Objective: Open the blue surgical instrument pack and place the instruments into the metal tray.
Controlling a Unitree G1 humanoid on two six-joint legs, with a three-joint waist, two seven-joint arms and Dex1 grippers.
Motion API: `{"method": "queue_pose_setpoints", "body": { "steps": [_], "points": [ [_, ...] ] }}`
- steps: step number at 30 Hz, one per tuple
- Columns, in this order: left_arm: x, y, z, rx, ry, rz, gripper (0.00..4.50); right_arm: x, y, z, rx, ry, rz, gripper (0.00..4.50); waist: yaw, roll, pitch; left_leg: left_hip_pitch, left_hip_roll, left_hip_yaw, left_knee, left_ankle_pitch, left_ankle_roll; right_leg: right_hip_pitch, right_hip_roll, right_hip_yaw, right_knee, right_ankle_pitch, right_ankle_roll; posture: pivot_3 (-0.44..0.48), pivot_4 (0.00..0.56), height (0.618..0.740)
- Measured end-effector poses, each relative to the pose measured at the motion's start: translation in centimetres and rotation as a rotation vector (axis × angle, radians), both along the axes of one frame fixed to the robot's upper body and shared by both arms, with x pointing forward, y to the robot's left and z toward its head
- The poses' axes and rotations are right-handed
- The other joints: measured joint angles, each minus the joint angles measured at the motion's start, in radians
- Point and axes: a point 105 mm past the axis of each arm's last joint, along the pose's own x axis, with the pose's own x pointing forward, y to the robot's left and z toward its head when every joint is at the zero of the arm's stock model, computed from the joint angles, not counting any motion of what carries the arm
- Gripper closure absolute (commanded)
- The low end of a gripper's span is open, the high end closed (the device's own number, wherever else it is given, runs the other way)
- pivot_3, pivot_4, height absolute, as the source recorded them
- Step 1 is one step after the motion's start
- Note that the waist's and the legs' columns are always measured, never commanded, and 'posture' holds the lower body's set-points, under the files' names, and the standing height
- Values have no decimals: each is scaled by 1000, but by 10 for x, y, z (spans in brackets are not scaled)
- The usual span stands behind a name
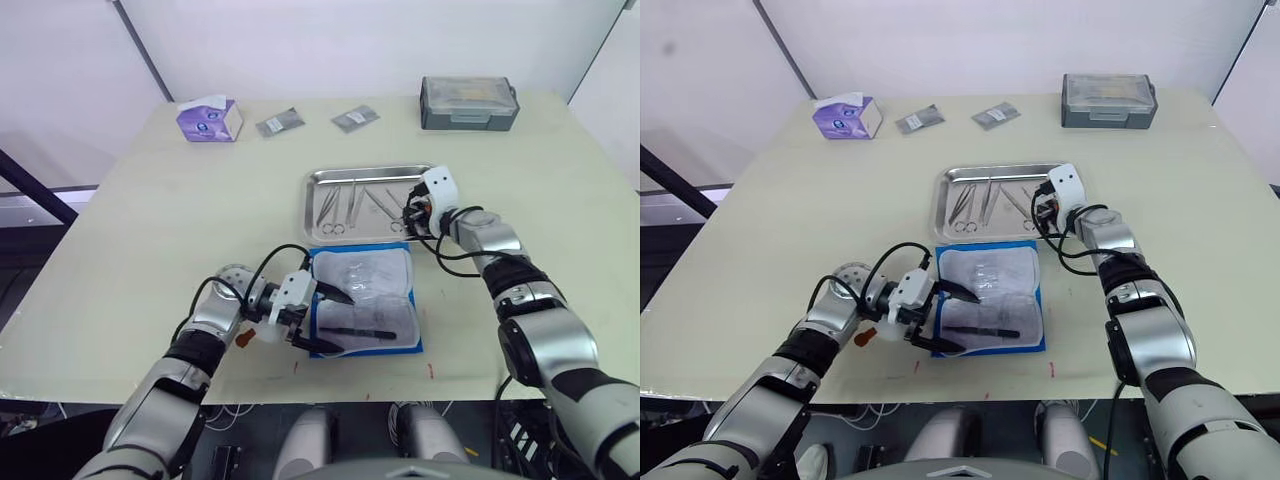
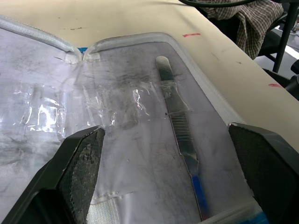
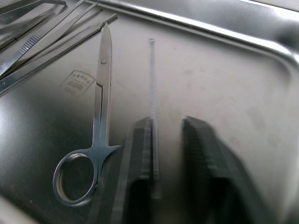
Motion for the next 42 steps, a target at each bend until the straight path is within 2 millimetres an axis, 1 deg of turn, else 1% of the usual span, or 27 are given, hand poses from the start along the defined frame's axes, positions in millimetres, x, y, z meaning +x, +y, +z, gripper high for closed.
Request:
{"method": "queue_pose_setpoints", "body": {
  "steps": [6, 10, 12, 13, 15, 17, 18, 20, 21, 26, 34, 39, 42],
  "points": [
    [0, 0, 0, 0, 1, 0, 0, 0, 4, 11, 11, -38, 40, 2469, 0, 0, 0, 0, 0, 0, 0, 0, 0, -1, 0, 0, 0, 0, 0, 0, 150, 734],
    [0, 0, 0, 0, 0, -1, 0, -1, 6, 33, 22, -100, 73, 2469, 0, 0, 0, -1, 0, 0, 0, 0, 0, -1, 0, 1, 0, 0, 0, 0, 150, 734],
    [0, 0, 0, 0, 0, -1, 0, -2, 4, 39, 24, -117, 75, 2469, 1, 0, 0, -1, 0, 0, 0, 0, 0, -1, 0, 1, 0, 0, 0, 0, 150, 734],
    [0, 0, 0, 0, 0, 0, 0, -3, 4, 39, 25, -117, 72, 2469, 1, 0, 0, -1, 0, 0, 0, 0, 0, -1, 0, 1, 0, 0, 0, 0, 150, 734],
    [0, 0, 0, 1, 0, 0, 0, -3, 1, 32, 27, -99, 52, 2469, 1, 0, 0, -1, 0, 0, 0, 0, 0, -1, 0, 1, 0, 0, 0, 0, 150, 734],
    [0, 0, 0, 1, 0, 0, 0, -5, 2, 22, 31, -70, 46, 1921, 0, 0, 0, -1, 0, 0, 0, 0, 0, -1, 0, 1, 0, 0, 0, 0, 150, 734],
    [0, 0, 0, 1, 0, 0, 0, -5, 3, 17, 34, -55, 46, 1568, 0, 0, 0, -1, 0, 1, 0, 0, 0, -1, 0, 1, 0, 0, 0, 0, 150, 734],
    [0, 0, 0, 0, 0, -1, 0, -5, 6, 12, 42, -49, 51, 580, 0, 0, 0, -1, 0, 1, 0, 0, 0, -1, 0, 1, 0, 0, 0, 0, 150, 734],
    [0, -1, 0, 0, -1, -2, 0, -5, 6, 11, 42, -47, 49, 158, 1, 0, 0, -1, 0, 1, 0, 0, 0, -1, 0, 1, 0, 0, 0, 0, 150, 734],
    [0, 0, 0, 1, -1, -1, 0, -4, 1, 4, 58, -37, 31, 158, 0, 0, 0, -1, 0, 1, 0, 0, 0, -1, 0, 1, 0, 0, 0, 0, 150, 734],
    [-1, 0, 0, 1, -1, 0, 0, 0, -3, 7, 26, -73, 15, 158, 0, 0, 0, -1, 0, 1, 0, 0, 0, -1, 0, 2, 0, 0, 0, 0, 150, 734],
    [-1, 0, 0, 1, -1, 0, 0, 1, -5, 3, 15, -72, 8, 158, 0, 0, 0, -1, 0, 1, 0, 0, 0, -1, 0, 2, 0, 0, 0, 0, 150, 734],
    [-1, 0, 0, 1, -1, 1, 0, 1, -5, 6, 17, -92, 18, 158, 0, 0, 0, -1, 0, 1, 0, 0, 0, -1, 0, 2, 0, 0, 0, 0, 150, 734]
  ]
}}
